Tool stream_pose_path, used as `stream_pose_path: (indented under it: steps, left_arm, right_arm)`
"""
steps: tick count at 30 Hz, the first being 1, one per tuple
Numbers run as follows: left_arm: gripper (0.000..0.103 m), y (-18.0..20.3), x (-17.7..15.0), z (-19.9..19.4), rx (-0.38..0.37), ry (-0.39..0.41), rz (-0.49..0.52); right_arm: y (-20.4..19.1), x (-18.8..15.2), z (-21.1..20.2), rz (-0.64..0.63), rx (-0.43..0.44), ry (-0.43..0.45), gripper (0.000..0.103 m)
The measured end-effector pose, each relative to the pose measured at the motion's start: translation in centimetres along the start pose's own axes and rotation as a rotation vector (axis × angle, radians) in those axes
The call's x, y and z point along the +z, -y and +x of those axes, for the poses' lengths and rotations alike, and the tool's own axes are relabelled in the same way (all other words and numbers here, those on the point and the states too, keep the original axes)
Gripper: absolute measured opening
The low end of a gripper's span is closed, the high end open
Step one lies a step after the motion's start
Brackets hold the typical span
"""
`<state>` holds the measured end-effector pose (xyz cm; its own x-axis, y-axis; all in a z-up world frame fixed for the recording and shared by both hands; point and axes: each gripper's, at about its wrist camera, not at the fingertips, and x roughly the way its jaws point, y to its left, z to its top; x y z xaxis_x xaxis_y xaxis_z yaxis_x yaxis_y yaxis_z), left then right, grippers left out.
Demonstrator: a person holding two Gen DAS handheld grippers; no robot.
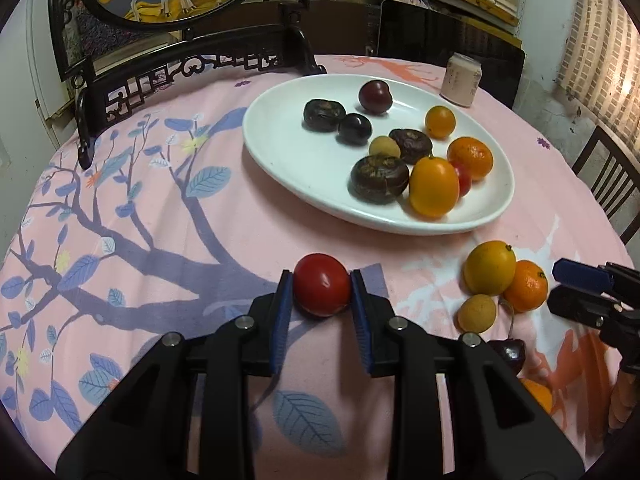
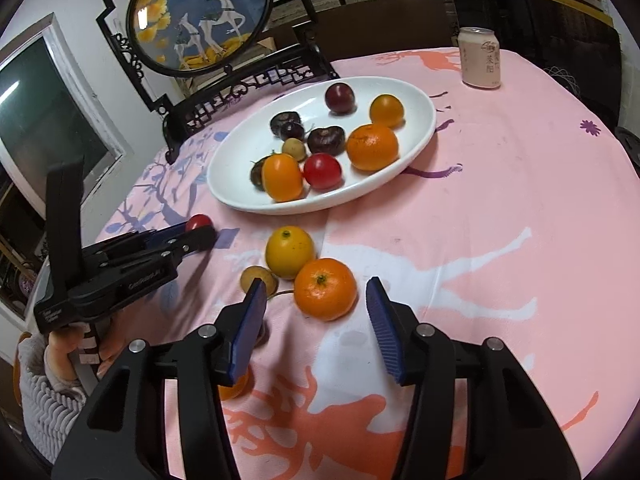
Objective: Organize fruits
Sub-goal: 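Grasp the tangerine with the right gripper while the left holds the red tomato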
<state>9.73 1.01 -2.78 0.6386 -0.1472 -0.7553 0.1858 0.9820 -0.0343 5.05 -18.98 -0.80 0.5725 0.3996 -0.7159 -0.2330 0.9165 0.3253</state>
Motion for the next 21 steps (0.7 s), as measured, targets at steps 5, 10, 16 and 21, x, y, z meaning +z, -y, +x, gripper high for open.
stream_pose_path:
  steps: [5,10,16,21]
  left_arm:
    - [0.029,0.3,-0.1,0.1,0.015,0.002,0.016]
    - [0.029,0.6,-0.2,0.2,0.03,0.005,0.033]
    - [0.029,0.3,-0.2,0.4,0.014,-0.006,0.017]
    - [0.029,0.0,-0.2,0.6,-0.001,-0.013,0.003]
  right_arm:
    - [0.0,-0.2,1.1,-0.002,-0.03,-0.014,0.044]
    - [-0.7,-0.5,2.0,-0.038,-0.063,-0.021,0.042]
    - [-0.1,-0.2,2.4,-0.014,-0.053,-0.017,0.04]
    - [-0.4,-0.2,2.8,-0.026,-0.058,-0.018,0.04]
